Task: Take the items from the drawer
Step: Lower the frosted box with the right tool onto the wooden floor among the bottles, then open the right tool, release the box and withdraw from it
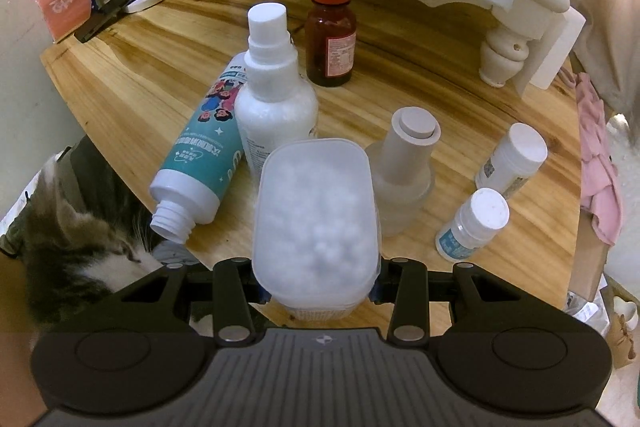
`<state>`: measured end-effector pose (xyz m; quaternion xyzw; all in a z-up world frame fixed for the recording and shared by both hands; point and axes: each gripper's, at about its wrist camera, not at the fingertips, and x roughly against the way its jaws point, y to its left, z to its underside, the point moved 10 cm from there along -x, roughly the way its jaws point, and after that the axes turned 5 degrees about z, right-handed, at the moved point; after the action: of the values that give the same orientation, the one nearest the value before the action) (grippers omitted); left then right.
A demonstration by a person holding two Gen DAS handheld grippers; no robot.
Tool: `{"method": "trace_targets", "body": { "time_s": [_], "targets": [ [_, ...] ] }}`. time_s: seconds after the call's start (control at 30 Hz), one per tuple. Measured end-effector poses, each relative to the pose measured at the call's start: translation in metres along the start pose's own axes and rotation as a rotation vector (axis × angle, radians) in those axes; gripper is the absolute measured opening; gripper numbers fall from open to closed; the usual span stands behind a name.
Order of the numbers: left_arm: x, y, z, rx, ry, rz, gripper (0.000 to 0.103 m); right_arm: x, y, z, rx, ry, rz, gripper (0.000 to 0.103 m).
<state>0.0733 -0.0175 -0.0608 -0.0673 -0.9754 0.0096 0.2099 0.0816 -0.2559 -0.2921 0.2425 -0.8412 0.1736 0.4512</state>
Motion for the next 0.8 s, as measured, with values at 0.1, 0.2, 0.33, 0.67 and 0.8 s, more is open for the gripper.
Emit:
{"method": "trace_targets", "body": {
  "time_s": [0.1,0.2,0.33,0.67,0.8],
  "targets": [
    [0.000,-0.001,0.001,-0.007,0.003,0.003,0.103,0.000,-0.001,0.001,-0.009,0.002,-0.004,0.042],
    [-0.001,-0.002,0.001,-0.006,0.005,0.007,0.103,0.002,0.000,0.003,-0.014,0.006,-0.007,0.042],
    [0.000,-0.001,0.000,-0.005,0.004,0.009,0.103,0.005,-0.001,0.004,-0.014,0.005,0.005,0.045],
    [0.001,-0.002,0.001,-0.007,0.003,0.013,0.103,0.014,0.001,0.003,-0.016,0.003,0.007,0.069],
    [0.002,-0.001,0.001,-0.006,0.004,0.013,0.103,0.019,0.001,0.001,-0.014,-0.006,0.017,0.080]
  ]
}}
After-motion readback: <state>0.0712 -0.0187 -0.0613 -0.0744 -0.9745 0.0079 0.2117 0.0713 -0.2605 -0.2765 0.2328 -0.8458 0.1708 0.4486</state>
